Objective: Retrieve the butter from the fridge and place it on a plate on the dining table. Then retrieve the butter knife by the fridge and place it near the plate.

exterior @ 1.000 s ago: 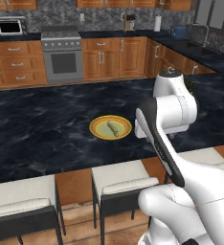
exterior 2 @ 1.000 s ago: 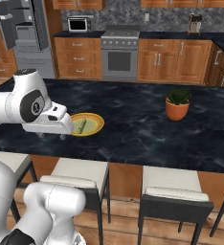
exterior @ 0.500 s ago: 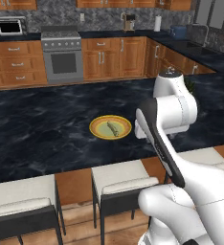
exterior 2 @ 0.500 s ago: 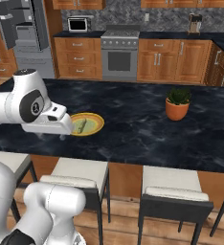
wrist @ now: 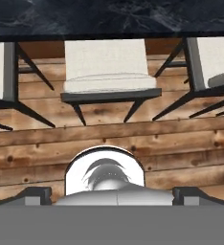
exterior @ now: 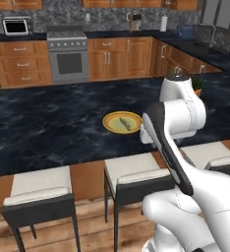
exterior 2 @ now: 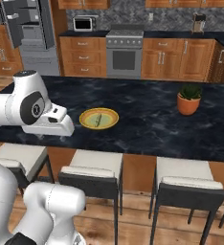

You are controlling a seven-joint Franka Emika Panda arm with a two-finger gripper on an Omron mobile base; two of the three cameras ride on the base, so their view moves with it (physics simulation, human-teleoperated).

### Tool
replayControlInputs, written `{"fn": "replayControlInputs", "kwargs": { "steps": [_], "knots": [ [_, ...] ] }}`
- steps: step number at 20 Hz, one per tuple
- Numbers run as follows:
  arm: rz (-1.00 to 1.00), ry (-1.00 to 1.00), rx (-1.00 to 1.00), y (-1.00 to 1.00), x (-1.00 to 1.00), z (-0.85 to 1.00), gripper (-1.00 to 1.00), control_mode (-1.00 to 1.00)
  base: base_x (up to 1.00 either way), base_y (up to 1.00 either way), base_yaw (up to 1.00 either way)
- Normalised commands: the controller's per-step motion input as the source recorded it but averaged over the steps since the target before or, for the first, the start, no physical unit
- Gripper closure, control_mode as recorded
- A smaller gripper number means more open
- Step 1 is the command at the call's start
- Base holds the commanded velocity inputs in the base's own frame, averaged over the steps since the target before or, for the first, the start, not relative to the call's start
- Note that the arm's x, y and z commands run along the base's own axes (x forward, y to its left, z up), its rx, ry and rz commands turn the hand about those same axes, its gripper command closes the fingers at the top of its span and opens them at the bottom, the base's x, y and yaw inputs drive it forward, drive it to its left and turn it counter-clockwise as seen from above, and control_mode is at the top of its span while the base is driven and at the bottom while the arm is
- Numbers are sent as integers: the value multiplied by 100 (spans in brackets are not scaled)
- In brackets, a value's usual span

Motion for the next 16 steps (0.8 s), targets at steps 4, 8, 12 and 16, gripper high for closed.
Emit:
{"fn": "replayControlInputs", "kwargs": {
  "steps": [4, 8, 12, 16],
  "knots": [
    [0, 0, 0, 0, 0, 0, -100, 100, -24, 77, 0],
    [0, 0, 0, 0, 0, 0, -100, 100, -14, 96, 0],
    [0, 0, 0, 0, 0, 0, -100, 100, -14, 100, 0],
    [0, 0, 0, 0, 0, 0, -100, 100, -20, 100, 0]
  ]
}}
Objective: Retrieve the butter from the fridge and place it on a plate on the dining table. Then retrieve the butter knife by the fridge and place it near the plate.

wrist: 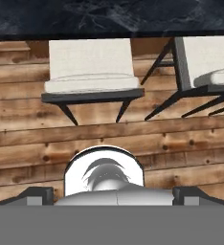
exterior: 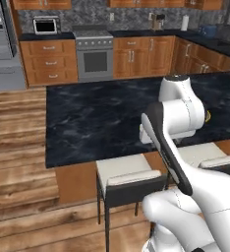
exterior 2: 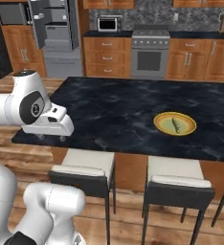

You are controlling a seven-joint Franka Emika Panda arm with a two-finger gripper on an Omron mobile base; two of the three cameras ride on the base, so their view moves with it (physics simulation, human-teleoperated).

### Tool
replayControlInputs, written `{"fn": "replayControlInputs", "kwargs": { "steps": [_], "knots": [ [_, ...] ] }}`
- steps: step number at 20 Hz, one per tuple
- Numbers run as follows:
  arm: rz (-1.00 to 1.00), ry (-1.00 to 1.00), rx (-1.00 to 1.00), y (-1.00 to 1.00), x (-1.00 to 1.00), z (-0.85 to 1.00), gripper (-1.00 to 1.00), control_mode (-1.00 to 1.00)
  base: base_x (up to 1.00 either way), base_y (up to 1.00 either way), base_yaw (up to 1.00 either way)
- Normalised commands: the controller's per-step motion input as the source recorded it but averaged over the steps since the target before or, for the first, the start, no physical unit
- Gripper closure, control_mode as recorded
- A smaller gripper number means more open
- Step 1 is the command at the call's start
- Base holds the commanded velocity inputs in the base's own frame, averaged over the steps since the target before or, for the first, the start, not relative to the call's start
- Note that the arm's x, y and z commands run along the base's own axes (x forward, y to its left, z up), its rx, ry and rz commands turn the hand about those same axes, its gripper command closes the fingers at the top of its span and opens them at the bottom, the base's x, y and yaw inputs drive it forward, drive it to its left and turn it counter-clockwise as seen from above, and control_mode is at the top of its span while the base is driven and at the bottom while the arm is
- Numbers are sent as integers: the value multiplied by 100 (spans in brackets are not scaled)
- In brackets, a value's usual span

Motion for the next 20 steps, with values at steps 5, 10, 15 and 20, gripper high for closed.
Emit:
{"fn": "replayControlInputs", "kwargs": {
  "steps": [5, 10, 15, 20],
  "knots": [
    [0, 0, 0, 0, 0, 0, -100, 100, -21, 100, 0],
    [0, 0, 0, 0, 0, 0, -100, 100, -20, 96, 0],
    [0, 0, 0, 0, 0, 0, -100, 100, -8, 94, 0],
    [0, 0, 0, 0, 0, 0, -100, 100, 0, 93, 0]
  ]
}}
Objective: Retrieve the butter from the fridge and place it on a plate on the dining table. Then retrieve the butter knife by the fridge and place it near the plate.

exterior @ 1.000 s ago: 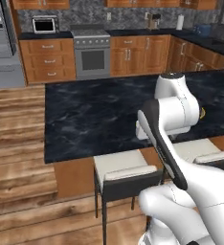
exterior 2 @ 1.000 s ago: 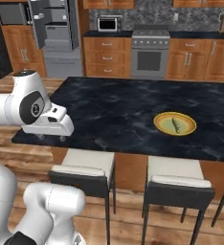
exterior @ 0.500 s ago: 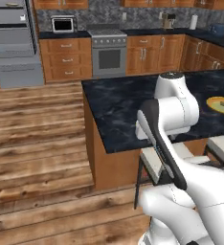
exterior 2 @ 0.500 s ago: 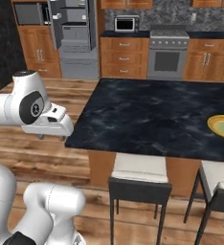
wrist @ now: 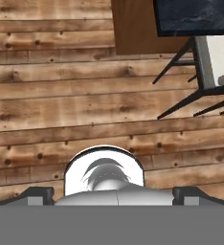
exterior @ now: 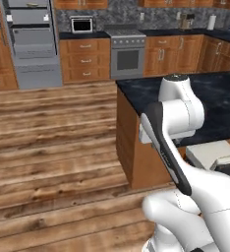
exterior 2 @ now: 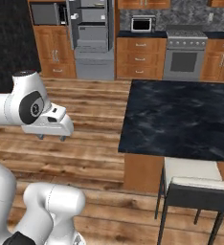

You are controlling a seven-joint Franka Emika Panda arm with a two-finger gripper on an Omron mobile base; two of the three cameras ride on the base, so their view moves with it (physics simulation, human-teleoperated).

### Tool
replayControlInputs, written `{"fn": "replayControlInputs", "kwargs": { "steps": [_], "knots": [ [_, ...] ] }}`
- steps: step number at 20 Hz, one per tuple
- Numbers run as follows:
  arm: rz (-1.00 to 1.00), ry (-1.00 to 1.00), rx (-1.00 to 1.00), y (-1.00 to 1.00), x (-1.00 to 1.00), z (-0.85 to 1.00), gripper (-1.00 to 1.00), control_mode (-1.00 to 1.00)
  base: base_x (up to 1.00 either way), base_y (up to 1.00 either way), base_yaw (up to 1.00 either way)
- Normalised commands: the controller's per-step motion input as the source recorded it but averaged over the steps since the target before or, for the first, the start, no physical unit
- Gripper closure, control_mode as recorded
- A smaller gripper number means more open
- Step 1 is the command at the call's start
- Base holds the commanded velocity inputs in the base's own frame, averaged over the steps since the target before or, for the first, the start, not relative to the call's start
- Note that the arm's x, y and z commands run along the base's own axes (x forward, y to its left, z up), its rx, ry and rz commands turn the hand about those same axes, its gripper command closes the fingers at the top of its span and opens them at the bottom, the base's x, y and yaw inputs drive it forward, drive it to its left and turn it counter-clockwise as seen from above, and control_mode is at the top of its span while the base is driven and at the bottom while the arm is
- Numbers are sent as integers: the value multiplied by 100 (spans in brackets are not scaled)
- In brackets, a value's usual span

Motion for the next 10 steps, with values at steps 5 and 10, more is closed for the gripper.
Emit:
{"fn": "replayControlInputs", "kwargs": {
  "steps": [5, 10],
  "knots": [
    [0, 0, 0, 0, 0, 0, -100, 100, 0, 87, -2],
    [0, 0, 0, 0, 0, 0, -100, 100, 40, 43, -11]
  ]
}}
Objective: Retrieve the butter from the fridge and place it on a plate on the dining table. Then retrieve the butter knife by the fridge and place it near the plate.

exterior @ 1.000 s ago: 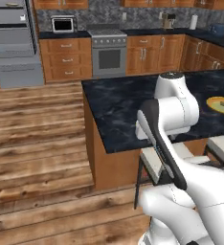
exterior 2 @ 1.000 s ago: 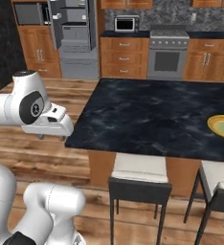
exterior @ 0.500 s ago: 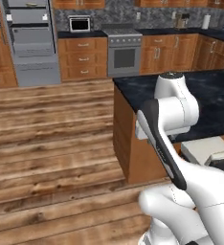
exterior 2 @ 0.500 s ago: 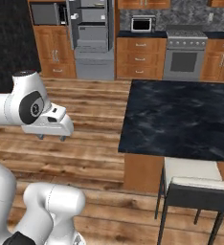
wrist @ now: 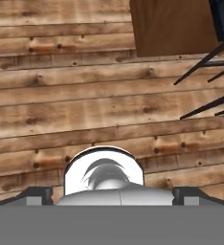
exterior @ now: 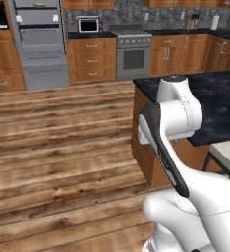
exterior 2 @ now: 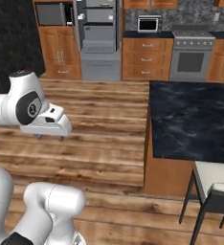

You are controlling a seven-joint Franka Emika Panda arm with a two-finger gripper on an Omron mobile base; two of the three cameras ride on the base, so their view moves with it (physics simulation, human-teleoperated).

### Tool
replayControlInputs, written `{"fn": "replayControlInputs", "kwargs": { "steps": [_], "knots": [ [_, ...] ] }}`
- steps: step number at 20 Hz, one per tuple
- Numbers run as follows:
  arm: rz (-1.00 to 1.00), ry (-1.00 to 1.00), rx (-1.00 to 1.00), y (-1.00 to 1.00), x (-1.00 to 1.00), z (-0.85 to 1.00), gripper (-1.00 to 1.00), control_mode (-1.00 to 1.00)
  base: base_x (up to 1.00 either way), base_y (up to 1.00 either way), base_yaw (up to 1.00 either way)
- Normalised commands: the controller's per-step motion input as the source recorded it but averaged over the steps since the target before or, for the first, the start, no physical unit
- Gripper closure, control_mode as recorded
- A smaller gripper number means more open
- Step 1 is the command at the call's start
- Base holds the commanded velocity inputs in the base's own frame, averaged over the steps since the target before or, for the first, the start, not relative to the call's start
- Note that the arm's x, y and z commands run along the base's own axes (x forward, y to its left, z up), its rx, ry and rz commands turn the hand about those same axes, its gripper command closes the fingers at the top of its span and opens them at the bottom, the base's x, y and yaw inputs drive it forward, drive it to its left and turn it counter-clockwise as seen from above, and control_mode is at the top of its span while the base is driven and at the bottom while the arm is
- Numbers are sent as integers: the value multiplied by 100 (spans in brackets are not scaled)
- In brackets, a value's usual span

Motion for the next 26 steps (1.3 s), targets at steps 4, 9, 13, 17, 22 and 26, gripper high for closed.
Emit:
{"fn": "replayControlInputs", "kwargs": {
  "steps": [4, 9, 13, 17, 22, 26],
  "knots": [
    [0, 0, 0, 0, 0, 0, -100, 100, 74, 24, -4],
    [0, 0, 0, 0, 0, 0, -100, 100, 99, 56, -19],
    [0, 0, 0, 0, 0, 0, -100, 100, 100, 71, -31],
    [0, 0, 0, 0, 0, 0, -100, 100, 81, 65, -36],
    [0, 0, 0, 0, 0, 0, -100, 100, 86, 54, -42],
    [0, 0, 0, 0, 0, 0, -100, 100, 85, 76, -37]
  ]
}}
